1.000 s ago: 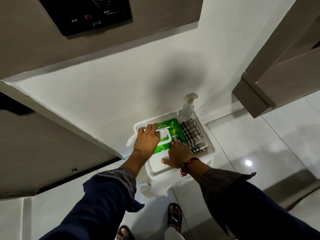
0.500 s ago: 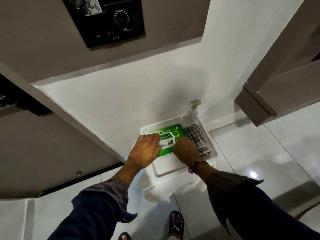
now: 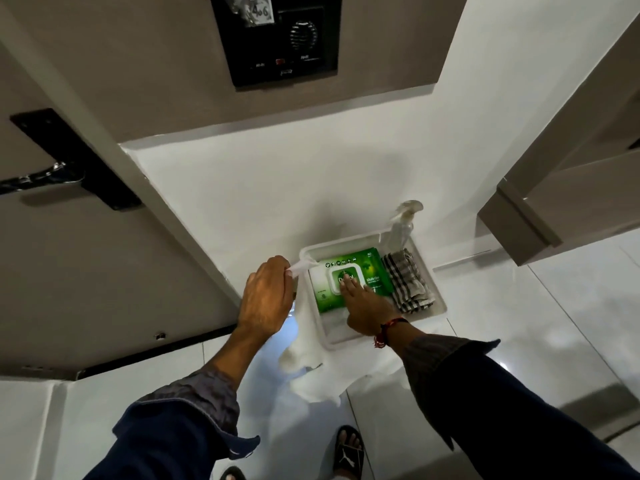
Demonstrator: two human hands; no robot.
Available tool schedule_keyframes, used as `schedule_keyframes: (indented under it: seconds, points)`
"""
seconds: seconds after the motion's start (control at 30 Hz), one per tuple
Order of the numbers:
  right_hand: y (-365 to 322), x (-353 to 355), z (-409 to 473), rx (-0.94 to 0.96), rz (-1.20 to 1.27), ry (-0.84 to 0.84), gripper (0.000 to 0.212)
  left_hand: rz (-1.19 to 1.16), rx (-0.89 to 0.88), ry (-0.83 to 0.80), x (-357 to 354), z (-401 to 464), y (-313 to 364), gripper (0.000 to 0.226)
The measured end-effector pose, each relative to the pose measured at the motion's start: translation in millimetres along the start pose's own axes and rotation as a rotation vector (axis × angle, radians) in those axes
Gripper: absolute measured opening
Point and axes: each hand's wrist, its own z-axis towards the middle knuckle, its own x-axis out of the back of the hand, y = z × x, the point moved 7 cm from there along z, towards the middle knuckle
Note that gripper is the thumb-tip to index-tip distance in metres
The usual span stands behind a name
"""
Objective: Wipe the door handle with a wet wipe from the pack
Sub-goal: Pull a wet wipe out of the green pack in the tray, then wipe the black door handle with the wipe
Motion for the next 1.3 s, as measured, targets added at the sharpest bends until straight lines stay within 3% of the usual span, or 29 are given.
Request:
schedule_keyframes:
  seconds: [0.1,0.2,0.27,0.37,0.4,0.47,0.57,0.67,0.8,0.93,1.07,1.3]
  points:
    - [-3.3,-5.9,-6.7,-0.009,-0.035,0.009,0.087,-0.010,-0.024,-0.003,13.8,-6.1,-13.2,0.016]
    - [-9.3,17.5,-11.2,-0.037,0.001,0.132,0.082,-0.036,-0.083,-0.005,38.4,-10.5,-25.1,0.013]
    - [-22.7,57.5,-15.9,-0.096,0.253,0.363,0.070,-0.087,-0.076,-0.001,62.7,-14.1,-37.7,0.014]
    - [-56.1,116.6,-22.4,-0.121,0.818,0.656,0.053,-0.267,0.004,0.012,103.6,-21.5,-56.8,0.014]
    - [-80.3,132.7,-20.5,-0.064,1.027,0.621,0.055,-0.308,0.021,0.026,119.9,-23.8,-63.5,0.016]
    - [-146.6,158.5,-13.0,0.111,1.450,0.357,0.063,-0.355,0.075,0.053,151.6,-25.1,-79.9,0.022]
    - [-241.0,188.2,-3.8,0.257,1.745,0.097,0.048,-0.490,0.166,0.139,205.1,-23.9,-112.1,0.020]
    - [-300.8,216.3,6.9,0.286,1.809,0.205,0.019,-0.646,0.248,0.252,253.6,-25.6,-145.8,0.020]
    - [-355.5,245.4,9.6,0.274,1.699,0.309,0.009,-0.801,0.317,0.279,299.9,-35.6,-180.7,0.024]
    - [-392.4,260.2,11.6,0.288,1.546,0.323,0.006,-1.001,0.350,0.242,330.7,-36.1,-204.3,0.027]
    - [-409.8,265.9,15.2,0.267,1.474,0.362,0.011,-0.990,0.369,0.275,342.8,-38.2,-218.8,0.022]
    - [-418.1,261.7,25.8,0.222,1.563,0.229,0.029,-0.954,0.385,0.379,347.7,-40.9,-228.7,0.023]
